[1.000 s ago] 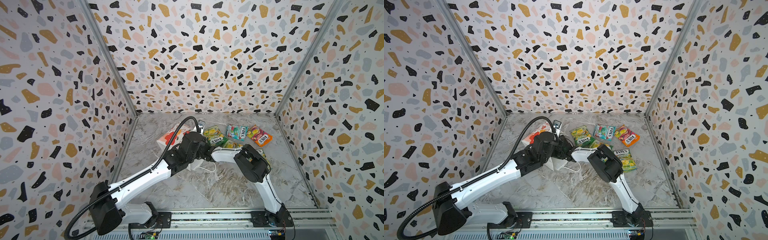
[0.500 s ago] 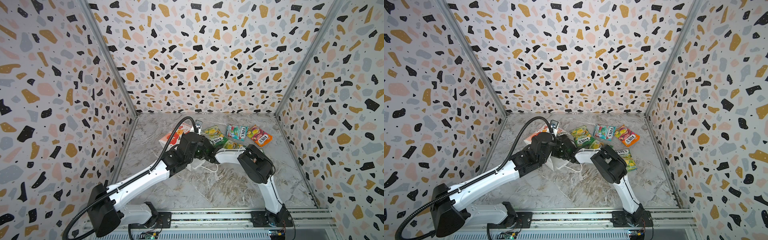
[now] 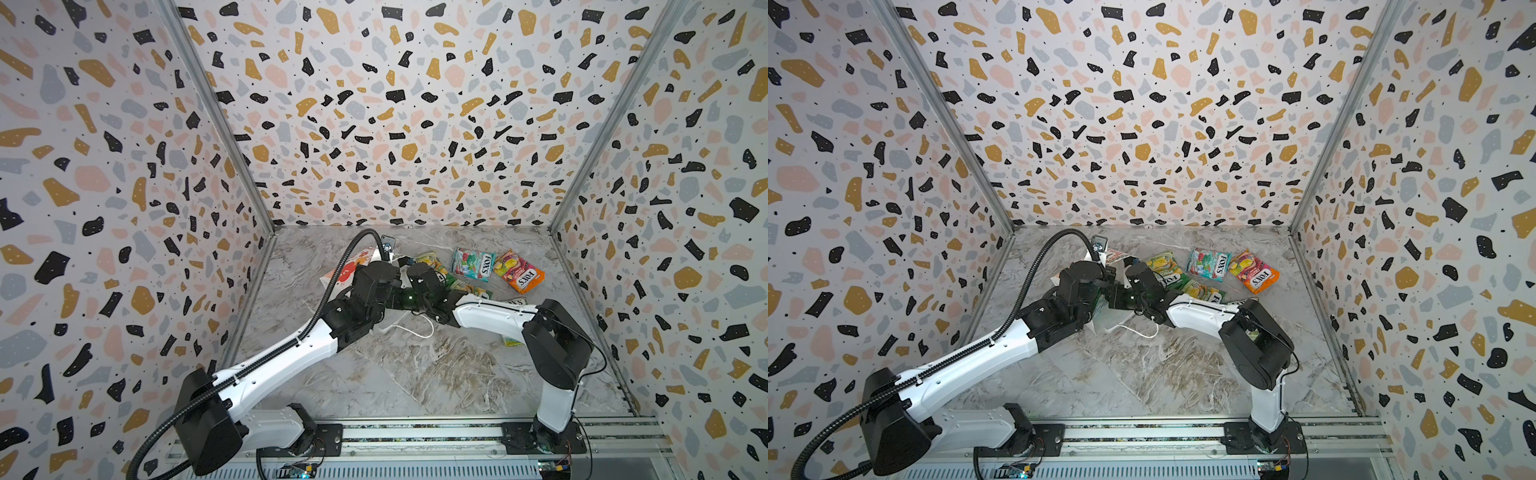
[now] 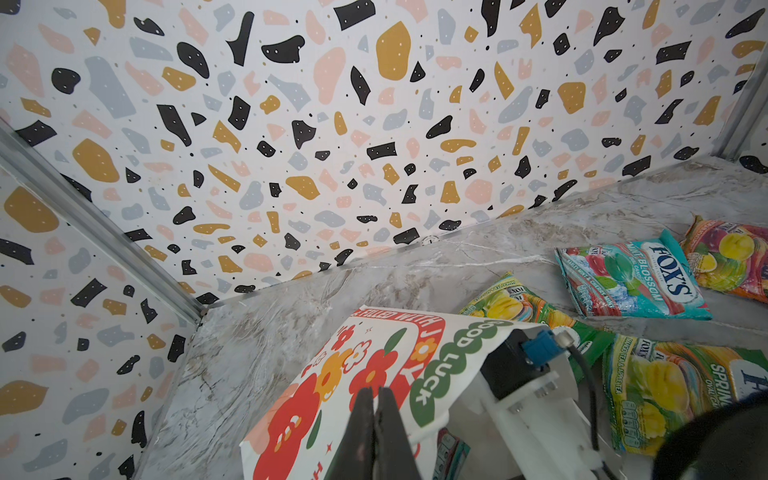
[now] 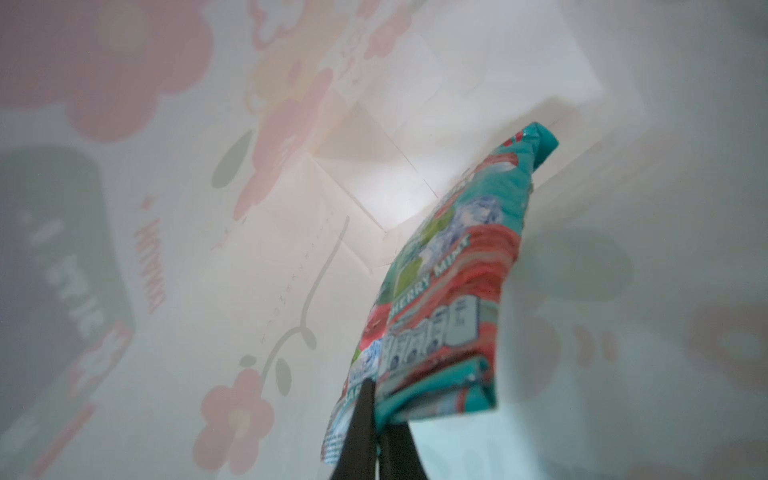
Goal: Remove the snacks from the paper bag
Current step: 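Lift the teal pack out of the bag with the right gripper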
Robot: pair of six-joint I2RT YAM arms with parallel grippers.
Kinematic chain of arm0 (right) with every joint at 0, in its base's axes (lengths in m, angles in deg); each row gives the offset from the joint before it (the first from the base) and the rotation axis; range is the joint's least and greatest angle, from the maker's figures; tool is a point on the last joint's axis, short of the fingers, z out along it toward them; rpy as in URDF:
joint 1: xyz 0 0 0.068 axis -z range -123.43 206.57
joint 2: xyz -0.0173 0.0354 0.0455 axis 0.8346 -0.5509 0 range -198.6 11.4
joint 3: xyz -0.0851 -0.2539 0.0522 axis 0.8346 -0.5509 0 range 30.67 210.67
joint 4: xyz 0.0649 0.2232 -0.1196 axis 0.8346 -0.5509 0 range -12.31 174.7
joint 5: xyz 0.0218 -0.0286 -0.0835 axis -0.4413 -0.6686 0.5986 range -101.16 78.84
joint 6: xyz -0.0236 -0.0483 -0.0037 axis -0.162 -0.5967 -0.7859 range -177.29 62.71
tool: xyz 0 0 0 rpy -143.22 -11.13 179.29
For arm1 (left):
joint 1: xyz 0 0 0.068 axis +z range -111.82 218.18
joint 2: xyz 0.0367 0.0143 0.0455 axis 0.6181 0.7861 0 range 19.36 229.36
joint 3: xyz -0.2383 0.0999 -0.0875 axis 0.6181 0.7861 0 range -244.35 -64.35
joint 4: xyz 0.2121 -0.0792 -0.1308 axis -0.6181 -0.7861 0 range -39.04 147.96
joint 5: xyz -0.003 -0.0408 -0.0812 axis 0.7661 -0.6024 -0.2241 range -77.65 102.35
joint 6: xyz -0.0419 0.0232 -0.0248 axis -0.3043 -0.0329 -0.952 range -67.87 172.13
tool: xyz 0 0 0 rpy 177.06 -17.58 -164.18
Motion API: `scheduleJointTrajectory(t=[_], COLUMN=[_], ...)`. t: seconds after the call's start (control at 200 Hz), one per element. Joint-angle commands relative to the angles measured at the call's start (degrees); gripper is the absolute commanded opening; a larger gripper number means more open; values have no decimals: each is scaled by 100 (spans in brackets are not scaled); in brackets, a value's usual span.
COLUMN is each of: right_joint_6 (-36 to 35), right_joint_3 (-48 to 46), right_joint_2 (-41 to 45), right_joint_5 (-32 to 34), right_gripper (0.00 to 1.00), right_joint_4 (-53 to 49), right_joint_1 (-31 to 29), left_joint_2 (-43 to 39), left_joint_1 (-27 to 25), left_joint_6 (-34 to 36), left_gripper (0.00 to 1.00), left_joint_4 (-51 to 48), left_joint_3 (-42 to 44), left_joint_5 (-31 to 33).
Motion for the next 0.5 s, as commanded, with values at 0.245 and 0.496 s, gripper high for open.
scheduleJointTrajectory(t=[0.245,0.496], right_joint_6=[-1154,-1702], right_joint_3=[228,579], right_joint_2=[1528,2580], right_joint_5=[75,201], right_gripper=[0,0], right_joint_4=[-1093,-1929], right_joint_1=[-9,38], left_joint_2=[-30,-99], left_joint_1=[61,78], left_joint_6=[-41,-48], left_gripper=[0,0], left_joint_4=[169,110], left_joint_3=[49,24], left_joint_5=[217,218])
